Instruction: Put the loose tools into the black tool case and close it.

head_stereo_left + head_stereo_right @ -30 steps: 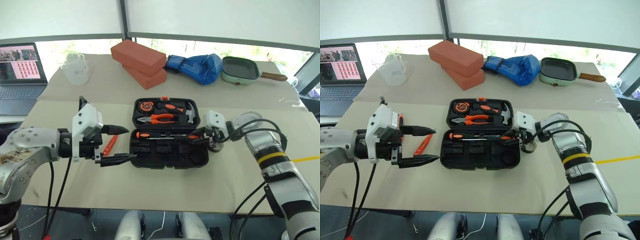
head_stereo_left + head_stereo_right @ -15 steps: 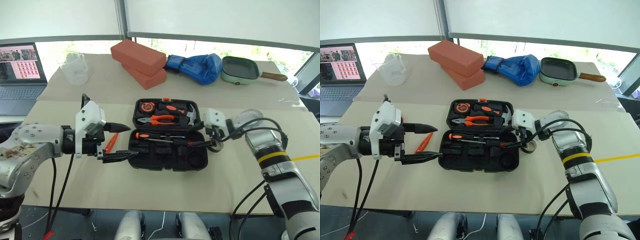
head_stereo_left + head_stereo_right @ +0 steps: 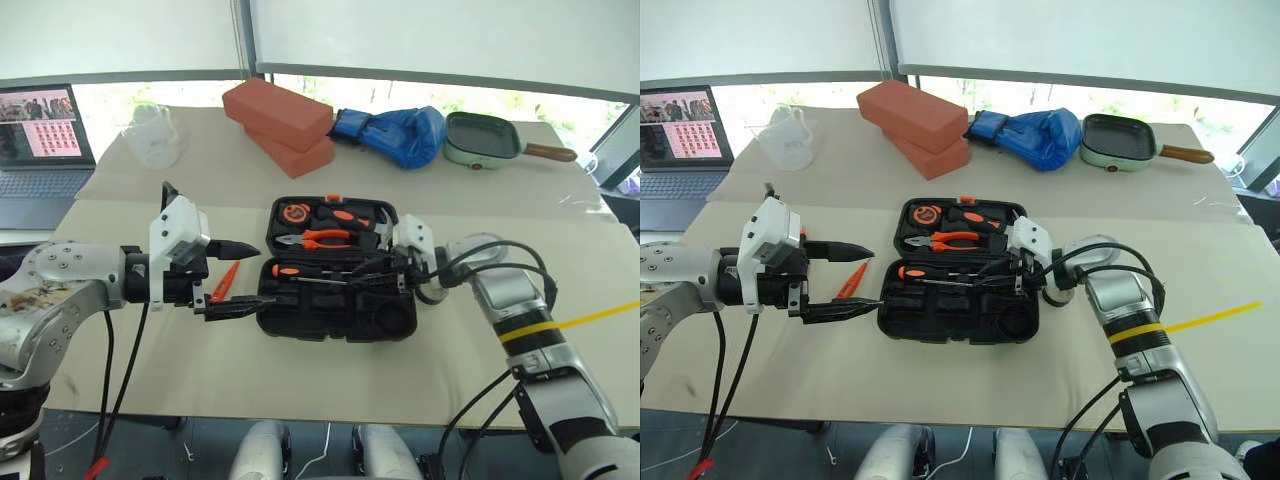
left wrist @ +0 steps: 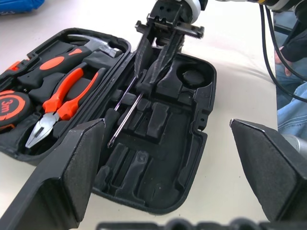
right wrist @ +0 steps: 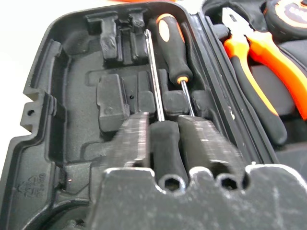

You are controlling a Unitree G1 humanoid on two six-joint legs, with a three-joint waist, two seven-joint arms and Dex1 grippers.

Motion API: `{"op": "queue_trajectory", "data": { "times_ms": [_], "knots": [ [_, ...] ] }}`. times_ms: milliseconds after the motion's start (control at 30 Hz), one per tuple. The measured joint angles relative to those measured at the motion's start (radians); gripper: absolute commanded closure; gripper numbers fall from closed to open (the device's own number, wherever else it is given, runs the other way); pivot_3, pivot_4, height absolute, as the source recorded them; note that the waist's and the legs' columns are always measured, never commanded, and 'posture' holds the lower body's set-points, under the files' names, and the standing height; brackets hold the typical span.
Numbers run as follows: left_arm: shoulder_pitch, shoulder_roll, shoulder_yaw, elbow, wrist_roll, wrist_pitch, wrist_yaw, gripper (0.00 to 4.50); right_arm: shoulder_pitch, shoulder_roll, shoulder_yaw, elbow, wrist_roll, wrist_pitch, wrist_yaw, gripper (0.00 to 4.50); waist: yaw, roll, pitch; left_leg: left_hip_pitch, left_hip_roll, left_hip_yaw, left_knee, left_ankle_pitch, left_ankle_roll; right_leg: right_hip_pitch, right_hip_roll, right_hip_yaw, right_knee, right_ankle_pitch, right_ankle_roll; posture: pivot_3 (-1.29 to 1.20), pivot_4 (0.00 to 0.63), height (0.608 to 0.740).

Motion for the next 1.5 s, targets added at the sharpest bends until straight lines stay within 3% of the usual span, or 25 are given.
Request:
{"op": "queue_trajectory", "data": {
  "times_ms": [633, 767, 833, 933, 1033, 1167, 1300, 1500],
  "knots": [
    [-0.005, 0.002, -0.038, 0.024, 0.035, -0.019, -0.005, 0.0, 0.037, 0.018, 0.052, -0.068, -0.124, -0.067, -0.092, 4.48, -0.01, 0.0, 0.0, 0.003, 0.001, 0.0, 0.0, 0.0, 0.0, 0.001, 0.002, 0.001, 0.001, 0.0, -0.001, 0.0, 0.15, 0.738],
    [-0.008, -0.007, -0.038, 0.035, 0.04, -0.028, 0.015, 0.0, 0.036, 0.021, 0.03, -0.099, -0.087, 0.001, -0.086, 4.48, -0.011, 0.0, 0.0, 0.002, 0.002, 0.0, 0.0, 0.0, 0.0, 0.0, 0.002, 0.001, 0.002, 0.0, -0.001, 0.0, 0.15, 0.738],
    [0.009, -0.017, -0.024, 0.038, 0.038, -0.024, 0.046, 0.0, 0.034, 0.026, -0.006, -0.163, 0.004, 0.098, -0.07, 4.48, -0.01, 0.001, 0.001, -0.002, 0.001, 0.0, 0.0, 0.0, 0.0, -0.004, 0.001, 0.001, 0.003, 0.0, -0.001, 0.0, 0.15, 0.738],
    [0.086, -0.021, 0.031, 0.039, 0.04, -0.003, 0.102, 0.0, -0.013, -0.008, -0.101, -0.287, 0.144, 0.254, -0.065, 3.73, -0.004, 0.002, 0.001, -0.009, 0.001, 0.001, 0.001, 0.001, -0.001, -0.013, 0.0, 0.002, 0.005, 0.0, -0.001, 0.0, 0.15, 0.738],
    [0.228, -0.029, 0.147, 0.012, 0.04, 0.026, 0.154, 0.0, -0.014, -0.076, -0.177, -0.397, 0.268, 0.368, -0.035, 2.71, -0.002, 0.002, 0.001, -0.009, 0.001, 0.001, -0.001, 0.0, -0.001, -0.013, -0.001, 0.001, 0.004, 0.0, -0.001, 0.0, 0.15, 0.738],
    [0.632, -0.141, 0.497, -0.079, 0.054, 0.075, 0.182, 0.0, 0.026, -0.175, -0.265, -0.553, 0.441, 0.483, 0.013, 1.46, -0.014, 0.001, 0.001, -0.008, 0.002, 0.001, -0.008, -0.001, -0.001, -0.013, -0.003, 0.0, 0.003, 0.0, -0.001, 0.0, 0.15, 0.738],
    [0.784, -0.19, 0.7, -0.111, 0.053, 0.082, 0.181, 0.0, 0.083, -0.218, -0.28, -0.638, 0.521, 0.526, 0.033, 0.05, 0.01, 0.0, 0.002, -0.007, 0.002, -0.001, -0.008, 0.001, -0.003, -0.012, -0.004, -0.003, -0.001, -0.001, -0.004, 0.0, 0.15, 0.738],
    [0.822, -0.151, 0.719, -0.108, 0.074, 0.074, 0.172, 0.0, 0.129, -0.245, -0.287, -0.687, 0.568, 0.528, 0.008, 0.05, 0.018, 0.0, 0.002, -0.005, 0.002, 0.001, -0.008, 0.002, -0.004, -0.012, -0.004, -0.003, -0.001, 0.0, -0.006, 0.0, 0.15, 0.738]
  ]
}}
